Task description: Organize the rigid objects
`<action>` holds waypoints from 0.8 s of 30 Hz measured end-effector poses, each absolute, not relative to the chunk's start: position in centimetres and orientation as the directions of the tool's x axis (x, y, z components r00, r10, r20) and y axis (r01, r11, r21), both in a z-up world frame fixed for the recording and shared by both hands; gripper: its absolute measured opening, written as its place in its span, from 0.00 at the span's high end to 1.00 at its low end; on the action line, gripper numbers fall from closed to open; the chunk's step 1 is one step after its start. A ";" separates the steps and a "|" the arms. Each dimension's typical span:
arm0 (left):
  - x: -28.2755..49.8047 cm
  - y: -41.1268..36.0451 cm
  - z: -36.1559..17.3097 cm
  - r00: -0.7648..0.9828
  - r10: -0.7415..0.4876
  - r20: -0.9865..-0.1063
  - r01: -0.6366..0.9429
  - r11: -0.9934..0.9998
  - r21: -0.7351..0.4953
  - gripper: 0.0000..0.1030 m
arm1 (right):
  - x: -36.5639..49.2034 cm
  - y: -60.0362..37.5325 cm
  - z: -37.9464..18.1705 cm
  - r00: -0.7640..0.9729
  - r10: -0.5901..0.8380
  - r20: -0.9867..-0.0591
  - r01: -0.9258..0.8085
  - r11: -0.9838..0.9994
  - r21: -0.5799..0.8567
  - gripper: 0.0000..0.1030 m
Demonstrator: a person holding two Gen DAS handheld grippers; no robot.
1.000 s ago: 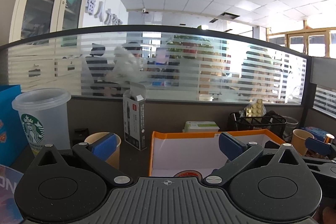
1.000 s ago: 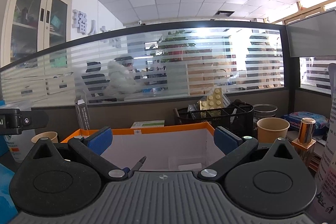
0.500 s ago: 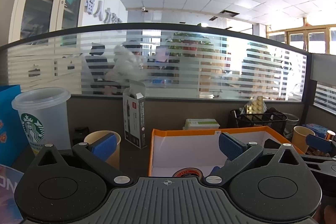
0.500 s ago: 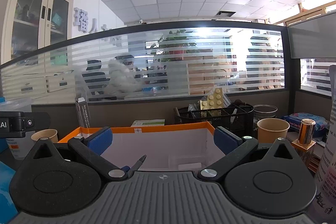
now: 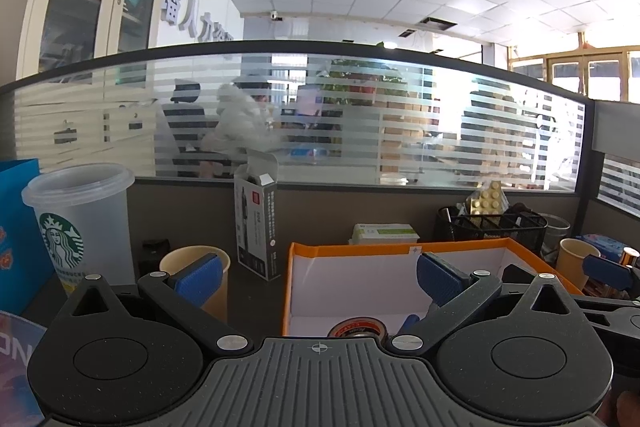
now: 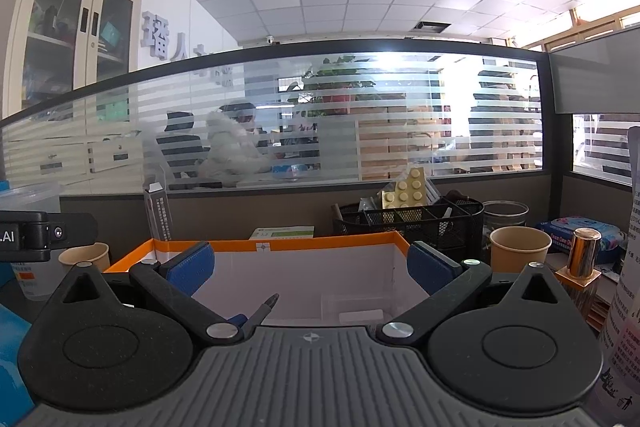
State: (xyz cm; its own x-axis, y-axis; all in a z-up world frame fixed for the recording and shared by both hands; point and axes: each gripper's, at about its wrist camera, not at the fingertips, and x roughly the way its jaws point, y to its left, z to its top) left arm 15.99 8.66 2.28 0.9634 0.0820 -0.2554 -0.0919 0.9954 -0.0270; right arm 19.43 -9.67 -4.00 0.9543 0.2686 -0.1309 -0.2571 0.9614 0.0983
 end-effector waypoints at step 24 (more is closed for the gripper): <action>15.4 9.6 1.7 0.976 -0.021 -0.217 -0.013 0.988 -0.155 0.00 | 19.1 -10.4 -4.1 0.965 0.241 -0.099 -0.237 0.970 0.058 0.00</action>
State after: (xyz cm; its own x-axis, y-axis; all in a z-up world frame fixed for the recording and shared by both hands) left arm 15.38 9.56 1.68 0.9759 -0.0215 -0.2174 -0.0127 0.9879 -0.1548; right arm 19.05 -10.35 -4.13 0.9653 0.2415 -0.0993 -0.2367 0.9699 0.0577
